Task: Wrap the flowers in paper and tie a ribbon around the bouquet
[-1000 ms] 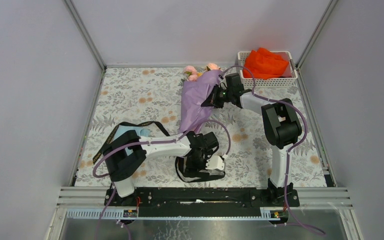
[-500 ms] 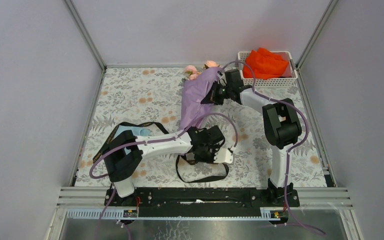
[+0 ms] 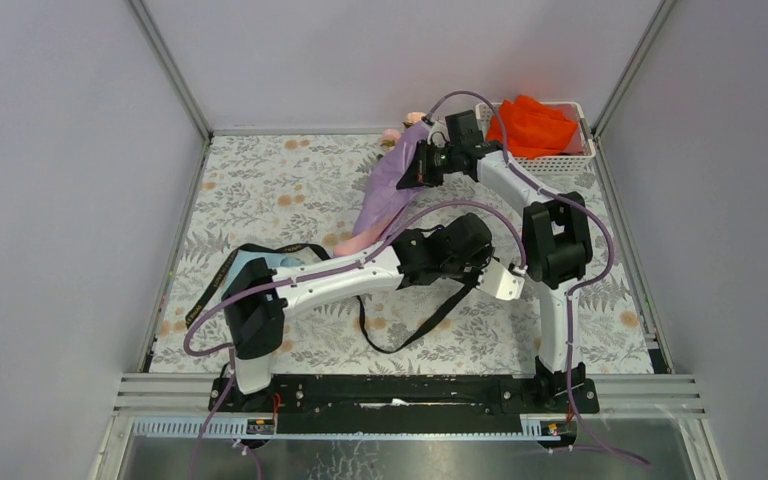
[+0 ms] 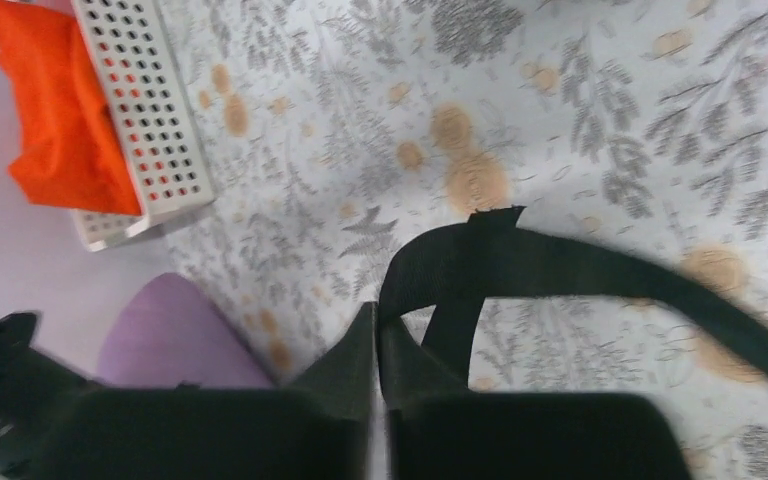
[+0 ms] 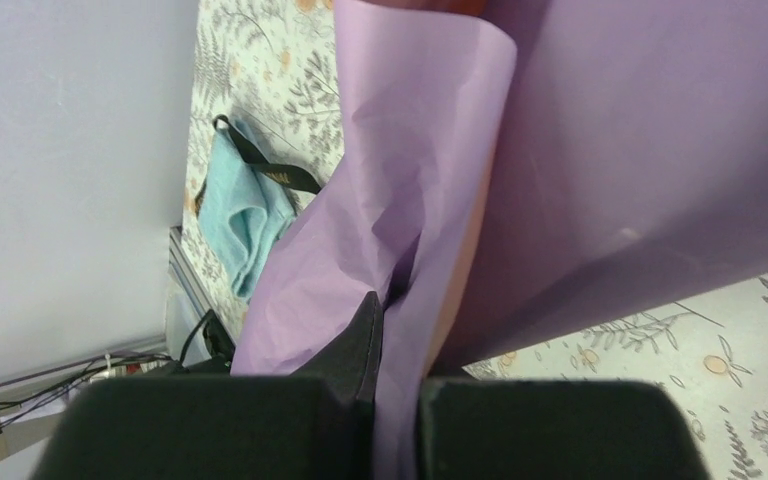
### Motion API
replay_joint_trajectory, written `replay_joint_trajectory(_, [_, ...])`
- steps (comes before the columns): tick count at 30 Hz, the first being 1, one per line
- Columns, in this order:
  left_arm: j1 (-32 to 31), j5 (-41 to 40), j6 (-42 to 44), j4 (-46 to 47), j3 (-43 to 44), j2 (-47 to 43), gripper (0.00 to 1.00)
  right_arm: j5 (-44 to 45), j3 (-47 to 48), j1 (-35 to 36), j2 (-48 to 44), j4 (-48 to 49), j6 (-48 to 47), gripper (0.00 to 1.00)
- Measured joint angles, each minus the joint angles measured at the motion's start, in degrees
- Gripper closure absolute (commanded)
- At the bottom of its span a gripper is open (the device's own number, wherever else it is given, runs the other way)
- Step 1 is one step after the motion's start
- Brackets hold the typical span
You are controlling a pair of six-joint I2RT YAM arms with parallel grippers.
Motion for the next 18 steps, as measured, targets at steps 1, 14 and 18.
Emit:
replay_joint_trajectory(1, [0.09,-0.66,0.90,1.03,-0.44,0.20,0.27,-0.11,0.00,-0.13,0.20,-0.59,-0.55,1.00])
replay_joint_trajectory(14, [-1.09,-5.20,-6.25,-16.33,8.63,-0.31,0.02,-0.44,-0.85,-0.66,1.18,-4.11,-4.98,1.00])
replay_joint_trajectory(18, [0.66,-4.48,-10.88,-22.95,9.27,-4.28,0.01,-0.42,-2.19,-0.09,1.18,-4.13,-5.42,1.00])
